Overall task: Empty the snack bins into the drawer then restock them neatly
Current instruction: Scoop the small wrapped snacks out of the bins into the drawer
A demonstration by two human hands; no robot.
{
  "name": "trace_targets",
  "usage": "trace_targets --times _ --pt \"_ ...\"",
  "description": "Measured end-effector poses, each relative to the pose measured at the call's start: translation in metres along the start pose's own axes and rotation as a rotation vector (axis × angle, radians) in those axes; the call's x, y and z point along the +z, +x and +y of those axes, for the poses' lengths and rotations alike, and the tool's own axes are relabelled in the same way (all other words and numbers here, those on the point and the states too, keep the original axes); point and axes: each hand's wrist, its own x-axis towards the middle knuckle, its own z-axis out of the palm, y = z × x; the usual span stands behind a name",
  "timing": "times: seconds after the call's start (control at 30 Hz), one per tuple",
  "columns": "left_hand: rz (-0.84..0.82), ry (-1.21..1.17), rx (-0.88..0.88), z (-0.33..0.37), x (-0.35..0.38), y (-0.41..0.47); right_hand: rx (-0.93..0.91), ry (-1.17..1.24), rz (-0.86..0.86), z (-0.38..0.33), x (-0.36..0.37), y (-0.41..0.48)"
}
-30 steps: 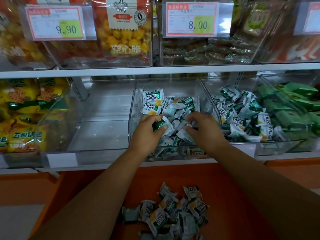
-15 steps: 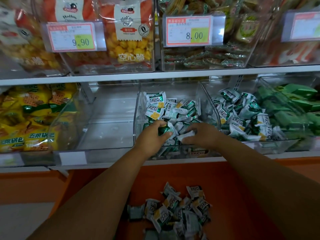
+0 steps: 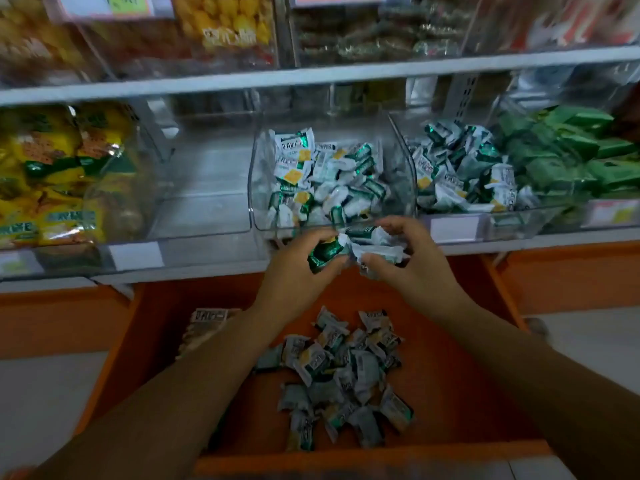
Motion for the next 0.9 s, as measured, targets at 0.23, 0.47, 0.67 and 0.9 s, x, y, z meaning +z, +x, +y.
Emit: trace_targets --times 0.23,0.47,0.67,0.9 --pt "-0.453 0.027 -0.322 -0.079 0.076 -0.036 0.323 -0.179 -0.350 0.098 0.043 -0.017" --pt "-0.609 0.016 -0.637 -0.144 0.143 -0.059 0.715 -0.123 -0.529 0.190 0.092 -0.030" --pt "-0.697 0.047 -0.617 -0.167 0.163 -0.065 0.740 -0.101 -0.532 0.215 0.113 -0.037" --pt "-0.647 0.272 -0.437 -0.145 0.137 -0.057 0.637 -0.352 -0.473 0.207 0.103 -0.043"
